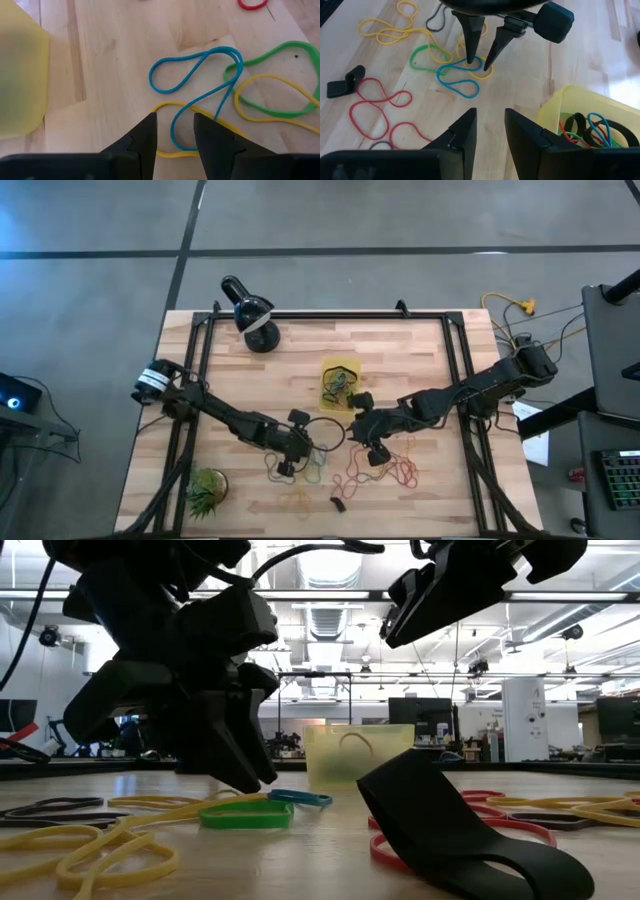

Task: Pick and place rubber bands into bin
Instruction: Put the blue rubber band into the yellow bin

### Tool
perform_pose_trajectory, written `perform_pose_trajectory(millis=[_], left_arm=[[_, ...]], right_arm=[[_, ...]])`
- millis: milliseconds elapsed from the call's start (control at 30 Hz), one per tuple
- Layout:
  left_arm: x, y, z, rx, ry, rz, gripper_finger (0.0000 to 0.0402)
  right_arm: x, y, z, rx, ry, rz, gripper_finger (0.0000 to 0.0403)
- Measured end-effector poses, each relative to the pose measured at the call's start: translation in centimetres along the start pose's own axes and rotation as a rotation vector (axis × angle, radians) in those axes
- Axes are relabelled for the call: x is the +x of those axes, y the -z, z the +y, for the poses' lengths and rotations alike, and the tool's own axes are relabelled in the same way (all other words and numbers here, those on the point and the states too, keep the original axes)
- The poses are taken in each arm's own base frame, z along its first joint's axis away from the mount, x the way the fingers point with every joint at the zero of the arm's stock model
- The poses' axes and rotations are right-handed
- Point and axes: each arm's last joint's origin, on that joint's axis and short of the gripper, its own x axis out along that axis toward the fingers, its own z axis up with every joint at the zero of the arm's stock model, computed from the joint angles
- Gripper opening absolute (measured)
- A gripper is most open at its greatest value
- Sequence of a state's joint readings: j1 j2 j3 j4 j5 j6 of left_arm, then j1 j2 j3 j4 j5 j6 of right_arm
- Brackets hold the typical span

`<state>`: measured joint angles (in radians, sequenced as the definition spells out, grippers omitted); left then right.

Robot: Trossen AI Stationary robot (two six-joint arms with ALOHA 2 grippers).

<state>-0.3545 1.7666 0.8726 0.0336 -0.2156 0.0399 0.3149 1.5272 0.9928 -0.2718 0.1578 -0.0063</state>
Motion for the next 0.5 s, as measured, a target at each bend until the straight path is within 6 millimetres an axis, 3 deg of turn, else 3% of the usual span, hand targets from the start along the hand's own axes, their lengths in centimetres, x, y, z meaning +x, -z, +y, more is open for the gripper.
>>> perform_pose_trajectory(millis=[500], left_arm=[[1.7, 0.2, 0.0, 0.005, 0.041, -0.017, 0.0101]], right_arm=[[0.0, 0.0, 0.0, 0.001, 0.001, -0.006, 0.0094]])
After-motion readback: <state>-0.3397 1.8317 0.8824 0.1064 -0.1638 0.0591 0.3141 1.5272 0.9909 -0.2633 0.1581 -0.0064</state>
